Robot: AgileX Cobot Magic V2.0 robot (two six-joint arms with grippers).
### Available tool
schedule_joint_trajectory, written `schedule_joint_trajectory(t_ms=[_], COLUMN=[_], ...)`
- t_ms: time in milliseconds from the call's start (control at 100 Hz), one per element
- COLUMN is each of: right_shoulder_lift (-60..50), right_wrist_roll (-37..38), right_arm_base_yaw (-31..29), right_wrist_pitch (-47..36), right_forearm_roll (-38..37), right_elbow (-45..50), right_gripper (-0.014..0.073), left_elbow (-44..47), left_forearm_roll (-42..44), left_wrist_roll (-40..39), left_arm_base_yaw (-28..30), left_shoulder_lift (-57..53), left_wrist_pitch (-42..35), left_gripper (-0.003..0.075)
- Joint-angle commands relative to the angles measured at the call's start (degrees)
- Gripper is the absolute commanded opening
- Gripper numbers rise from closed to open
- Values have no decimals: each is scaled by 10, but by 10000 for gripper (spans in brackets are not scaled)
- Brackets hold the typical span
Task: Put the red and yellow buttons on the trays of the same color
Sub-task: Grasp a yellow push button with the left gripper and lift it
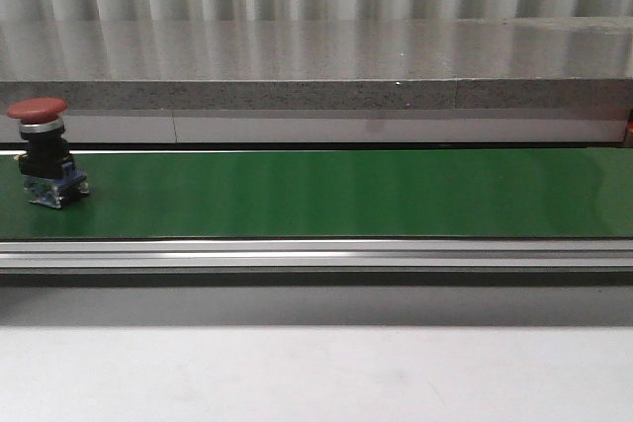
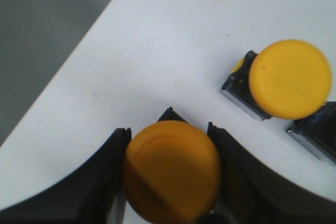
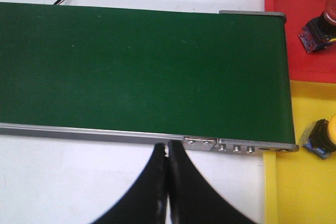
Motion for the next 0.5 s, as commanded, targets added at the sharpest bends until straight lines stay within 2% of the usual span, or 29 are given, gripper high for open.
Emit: schedule_joint_trajectory(t_ms=[0,260,490], right_shoulder_lift=[-4,-4,-4], right_wrist_roll=[-5,-5,-5], right_arm_base_yaw=[1,1,1], right_wrist_pitch=[-31,-31,-31], right_forearm_roll=[1,1,1], right_elbow=[-14,-14,-14], right_gripper=[-67,-67,-67], left_elbow=[-17,-17,-17], left_forearm_roll=[2,2,0], left_wrist_roll=[-2,14,44], left_arm_base_yaw=[0,-36,-120], left_shoulder_lift=[-73,-193,-226], left_wrist_pitch=[-14,19,82], left_gripper=[-20,-20,-20])
